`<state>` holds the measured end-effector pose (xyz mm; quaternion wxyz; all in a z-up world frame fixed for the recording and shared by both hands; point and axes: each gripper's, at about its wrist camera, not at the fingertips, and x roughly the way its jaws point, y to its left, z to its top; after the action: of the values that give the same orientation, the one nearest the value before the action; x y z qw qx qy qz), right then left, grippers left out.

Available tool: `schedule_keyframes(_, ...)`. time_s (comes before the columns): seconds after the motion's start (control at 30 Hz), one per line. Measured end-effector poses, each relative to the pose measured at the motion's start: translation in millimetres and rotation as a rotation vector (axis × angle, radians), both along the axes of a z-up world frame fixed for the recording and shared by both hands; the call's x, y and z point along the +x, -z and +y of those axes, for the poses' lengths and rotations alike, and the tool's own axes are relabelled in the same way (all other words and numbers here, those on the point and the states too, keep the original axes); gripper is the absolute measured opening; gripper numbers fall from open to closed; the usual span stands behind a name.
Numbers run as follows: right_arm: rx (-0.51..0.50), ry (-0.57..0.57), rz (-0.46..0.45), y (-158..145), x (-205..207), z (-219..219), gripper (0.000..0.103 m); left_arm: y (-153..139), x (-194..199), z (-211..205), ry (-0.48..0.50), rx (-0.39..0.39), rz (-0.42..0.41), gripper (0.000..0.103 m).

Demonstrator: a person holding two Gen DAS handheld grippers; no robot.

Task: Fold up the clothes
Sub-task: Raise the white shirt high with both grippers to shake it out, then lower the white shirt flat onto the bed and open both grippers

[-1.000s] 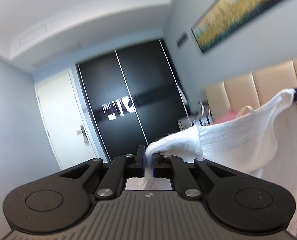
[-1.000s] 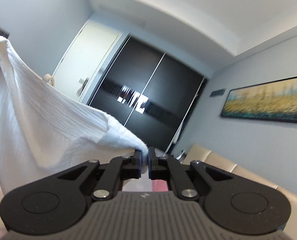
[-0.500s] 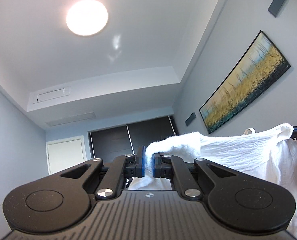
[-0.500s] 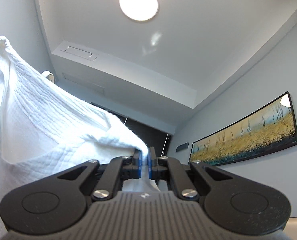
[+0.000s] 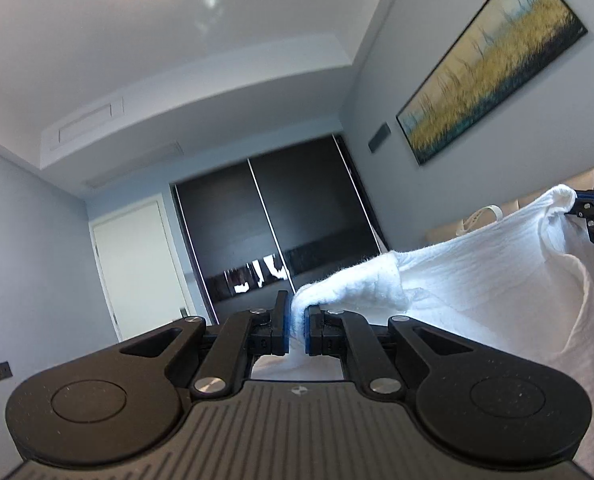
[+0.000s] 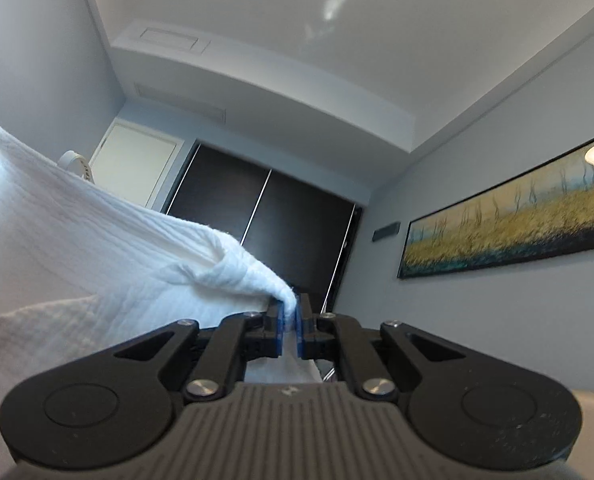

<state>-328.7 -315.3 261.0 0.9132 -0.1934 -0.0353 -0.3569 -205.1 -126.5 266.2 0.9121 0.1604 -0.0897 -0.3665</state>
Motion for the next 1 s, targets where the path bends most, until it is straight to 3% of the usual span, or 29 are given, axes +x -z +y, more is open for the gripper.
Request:
schedule_keyframes(0.27, 0.095, 0.053, 0.230, 74.8, 119.3, -66.0, 0.006, 79.6, 111.9, -92.2, -0.074, 0.249, 0.169, 0.005)
schedule_keyframes(0.57, 0.249, 0.099, 0.467, 169.1, 278.1, -157.0, 0.006, 179.6, 246.6, -188.0, -0.174, 0.440, 0.332, 0.005)
schedule_keyframes(0.67, 0.282, 0.128, 0.534, 223.2, 312.2, -170.6, 0.006, 220.0, 280.4, -212.0, -0.178, 0.488, 0.389, 0.005)
schedule_keyframes(0.87, 0.445, 0.136, 0.658, 321.3, 358.4, -209.3, 0.007, 298.2, 328.2, -249.4, -0.171, 0.585, 0.499, 0.005)
schedule_keyframes(1.0, 0.475, 0.132, 0.746, 374.8, 381.9, -225.5, 0.007, 342.0, 350.0, -263.8, -0.162, 0.636, 0.565, 0.006)
